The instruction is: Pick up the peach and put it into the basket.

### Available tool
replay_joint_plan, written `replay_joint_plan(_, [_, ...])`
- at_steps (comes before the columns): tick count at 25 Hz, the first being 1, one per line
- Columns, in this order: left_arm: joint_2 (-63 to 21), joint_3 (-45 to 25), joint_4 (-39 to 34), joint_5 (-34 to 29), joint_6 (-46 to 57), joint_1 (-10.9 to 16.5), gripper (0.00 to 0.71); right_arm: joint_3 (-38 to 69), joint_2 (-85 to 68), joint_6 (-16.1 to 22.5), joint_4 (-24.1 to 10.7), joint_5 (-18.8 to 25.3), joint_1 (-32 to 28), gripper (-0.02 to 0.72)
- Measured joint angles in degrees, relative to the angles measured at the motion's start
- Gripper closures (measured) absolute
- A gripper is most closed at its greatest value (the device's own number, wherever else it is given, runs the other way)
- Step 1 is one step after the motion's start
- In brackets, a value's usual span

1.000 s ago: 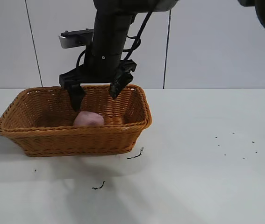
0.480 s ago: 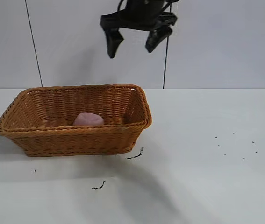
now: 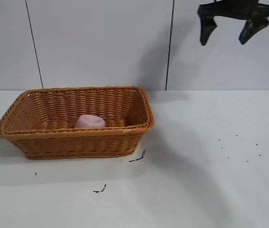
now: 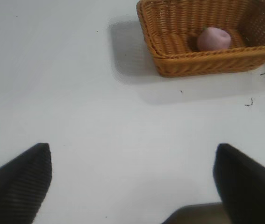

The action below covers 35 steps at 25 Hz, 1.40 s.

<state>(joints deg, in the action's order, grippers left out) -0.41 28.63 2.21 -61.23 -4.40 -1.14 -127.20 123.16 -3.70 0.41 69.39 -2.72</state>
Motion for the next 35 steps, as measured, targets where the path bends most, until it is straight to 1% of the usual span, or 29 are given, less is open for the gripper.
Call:
replay_joint_plan(4, [0.0,0.0,0.0,0.0,0.0,0.0,0.018,8.63,-8.06,0.0,1.11,0.15,-0.06,0.014])
replay_joint_plan(8, [0.0,0.0,0.0,0.0,0.0,0.0,0.018,21.04,-18.2,0.0,2.88,0.2,0.66,0.014])
replay_joint_plan(12, [0.0,0.0,0.0,0.0,0.0,0.0,0.018,35.33,-30.81,0.0,3.51,0.16,0.99,0.014])
replay_joint_plan(17, [0.0,0.0,0.0,0.0,0.0,0.0,0.018,54.59,-47.18,0.0,3.45,0.27,0.99,0.014])
replay_joint_plan(21, [0.0,0.0,0.0,0.0,0.0,0.0,0.018,70.47,-59.72,-1.12,3.39,0.04,0.99,0.014])
replay_joint_plan(22, [0.0,0.0,0.0,0.0,0.0,0.0,0.018,73.96,-63.08,-1.24,3.39,-0.52,0.99,0.014])
replay_joint_plan(26, [0.0,0.0,0.0,0.0,0.0,0.0,0.018,88.53,-76.3,-1.8,3.39,-5.16,0.99,0.014])
replay_joint_plan(28, [0.0,0.0,0.0,0.0,0.0,0.0,0.018,94.45,-83.96,-2.83,3.51,-7.19,0.99,0.014])
replay_joint_plan(30, [0.0,0.0,0.0,0.0,0.0,0.0,0.018,97.58,-91.22,-3.39,3.56,-9.02,0.99,0.014])
replay_joint_plan(32, [0.0,0.0,0.0,0.0,0.0,0.0,0.018,98.11,-98.41,-3.68,3.61,-10.48,0.99,0.014])
replay_joint_plan(35, [0.0,0.0,0.0,0.0,0.0,0.0,0.018,98.22,-107.13,-3.93,3.79,-11.06,0.99,0.014])
